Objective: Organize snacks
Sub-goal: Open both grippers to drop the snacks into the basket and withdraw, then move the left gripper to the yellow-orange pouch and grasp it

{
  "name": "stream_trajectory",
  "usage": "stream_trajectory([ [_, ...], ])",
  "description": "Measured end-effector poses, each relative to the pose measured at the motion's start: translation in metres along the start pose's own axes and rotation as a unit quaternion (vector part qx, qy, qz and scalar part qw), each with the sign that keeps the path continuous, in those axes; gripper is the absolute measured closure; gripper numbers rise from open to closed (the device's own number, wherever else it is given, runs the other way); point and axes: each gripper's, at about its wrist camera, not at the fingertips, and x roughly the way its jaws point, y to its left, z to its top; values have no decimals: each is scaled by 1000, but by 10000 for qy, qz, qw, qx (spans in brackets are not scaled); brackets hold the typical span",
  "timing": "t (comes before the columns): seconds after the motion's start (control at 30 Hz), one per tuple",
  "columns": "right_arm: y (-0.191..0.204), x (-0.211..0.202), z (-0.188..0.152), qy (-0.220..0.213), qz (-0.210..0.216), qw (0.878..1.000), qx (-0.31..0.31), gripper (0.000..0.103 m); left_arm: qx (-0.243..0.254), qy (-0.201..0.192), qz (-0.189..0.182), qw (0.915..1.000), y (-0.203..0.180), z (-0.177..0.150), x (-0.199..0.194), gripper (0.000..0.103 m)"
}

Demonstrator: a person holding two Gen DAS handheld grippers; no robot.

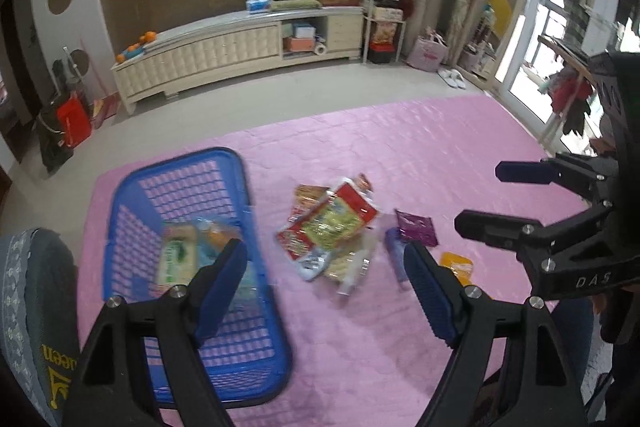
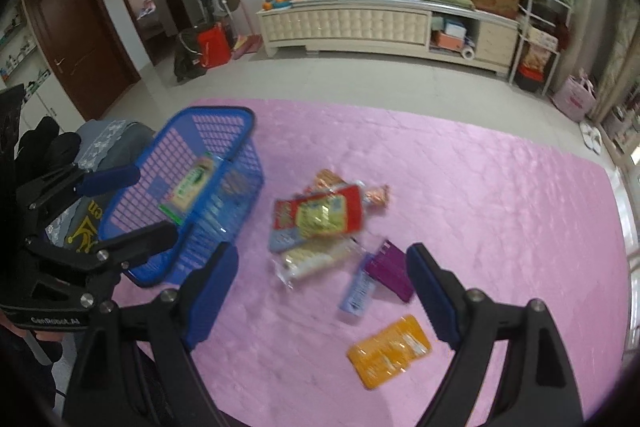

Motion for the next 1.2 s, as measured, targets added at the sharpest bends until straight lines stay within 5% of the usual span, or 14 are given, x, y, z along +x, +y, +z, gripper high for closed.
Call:
stream_trajectory([
  [0.47, -79, 15, -73, 452, -190, 9966, 658, 15, 437, 645, -467, 9959, -76, -26, 66, 24],
  [0.8, -126, 22, -127, 744, -470, 9907, 1040, 15, 932, 1280, -1003, 9823, -141, -49, 124, 24],
  [1.2, -180, 26, -167, 939, -553, 9826, 1501, 15, 1481, 1761, -960, 9684, -185, -51, 181, 24],
])
